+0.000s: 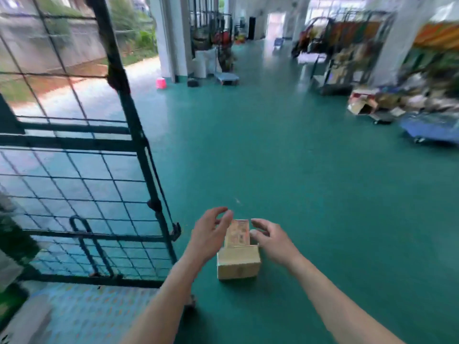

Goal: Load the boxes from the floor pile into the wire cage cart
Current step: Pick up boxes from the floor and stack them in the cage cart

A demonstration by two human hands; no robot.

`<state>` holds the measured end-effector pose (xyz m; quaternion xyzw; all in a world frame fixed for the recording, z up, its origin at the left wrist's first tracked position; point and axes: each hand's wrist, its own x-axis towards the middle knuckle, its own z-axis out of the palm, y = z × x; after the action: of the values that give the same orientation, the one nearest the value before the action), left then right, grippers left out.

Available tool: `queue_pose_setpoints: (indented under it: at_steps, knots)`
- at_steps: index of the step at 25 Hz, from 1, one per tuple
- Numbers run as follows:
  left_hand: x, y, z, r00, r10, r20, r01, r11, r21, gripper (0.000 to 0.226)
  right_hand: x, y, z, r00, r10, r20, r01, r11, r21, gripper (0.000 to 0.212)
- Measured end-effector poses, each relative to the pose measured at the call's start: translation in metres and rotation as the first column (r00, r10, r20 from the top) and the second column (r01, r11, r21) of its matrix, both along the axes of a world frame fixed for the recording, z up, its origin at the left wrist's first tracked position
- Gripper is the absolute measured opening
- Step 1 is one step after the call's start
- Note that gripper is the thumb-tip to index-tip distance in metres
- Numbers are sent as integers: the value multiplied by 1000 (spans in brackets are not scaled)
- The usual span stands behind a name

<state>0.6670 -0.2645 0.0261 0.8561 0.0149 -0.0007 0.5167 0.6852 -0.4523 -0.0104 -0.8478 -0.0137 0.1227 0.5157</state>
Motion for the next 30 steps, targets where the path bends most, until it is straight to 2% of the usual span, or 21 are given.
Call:
queue_pose_setpoints:
  at_steps: [3,7,14,17,25,28,30]
  knots:
    - [28,-85,4,985,-174,7,174,985,-10,43,-11,-91,1,978,-209,-24,210,974,83,45]
    - [45,-190,19,925,-379,10,379,924,-52,39,-43,-187,3,892,-447,-70,451,872,189,45]
    - [54,-333,10,699,-713,-52,691,693,-206,32,-104,-289,-2,600,-793,-108,788,563,249,42]
    - [56,-378,0,572,-814,-95,776,576,-256,15,-128,-309,4,455,-883,-119,875,418,244,42]
    - [27,-472,18,151,-988,-21,954,151,-260,13,-201,-316,11,24,-992,-121,972,-5,235,28]
    - [15,-485,9,40,-998,-47,967,50,-249,13,-218,-306,0,-99,-981,-170,968,-134,210,26]
    - [11,-495,2,-1,-997,-81,970,19,-244,14,-220,-310,-7,-154,-973,-169,963,-186,195,31]
